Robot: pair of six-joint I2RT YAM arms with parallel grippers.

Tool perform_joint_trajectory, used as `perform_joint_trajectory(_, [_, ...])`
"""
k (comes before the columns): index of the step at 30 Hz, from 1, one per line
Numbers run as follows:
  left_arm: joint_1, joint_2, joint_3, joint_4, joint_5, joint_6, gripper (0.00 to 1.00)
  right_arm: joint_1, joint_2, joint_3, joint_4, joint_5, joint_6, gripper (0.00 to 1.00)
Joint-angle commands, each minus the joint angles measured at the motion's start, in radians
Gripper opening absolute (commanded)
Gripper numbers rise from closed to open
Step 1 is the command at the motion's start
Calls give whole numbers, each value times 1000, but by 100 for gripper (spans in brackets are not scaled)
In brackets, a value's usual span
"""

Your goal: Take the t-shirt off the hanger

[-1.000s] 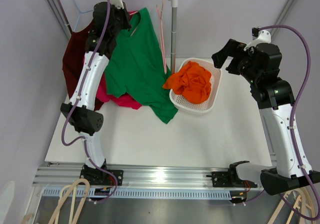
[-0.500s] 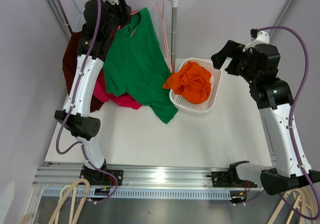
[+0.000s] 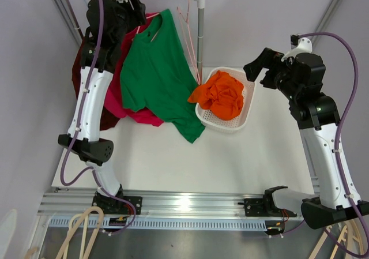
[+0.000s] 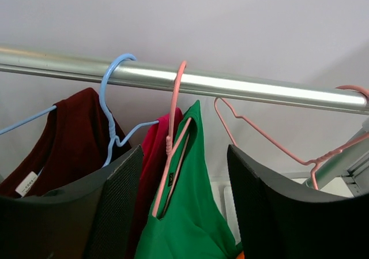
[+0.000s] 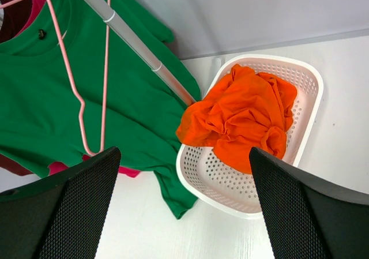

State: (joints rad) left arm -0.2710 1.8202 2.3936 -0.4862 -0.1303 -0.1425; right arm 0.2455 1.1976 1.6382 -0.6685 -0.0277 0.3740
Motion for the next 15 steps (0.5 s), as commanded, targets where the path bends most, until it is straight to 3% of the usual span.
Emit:
perform_joint_trajectory(1, [-5, 33, 68, -35, -14, -57, 66, 5, -29, 23, 7, -5, 9, 98])
perform_joint_trajectory(11, [33, 111, 118, -26, 55, -123, 79, 5, -39, 67, -22, 6, -7, 98])
perform_joint_trajectory(15, [41, 128, 119, -15, 63, -132, 79, 3, -47, 60, -17, 3, -6, 98])
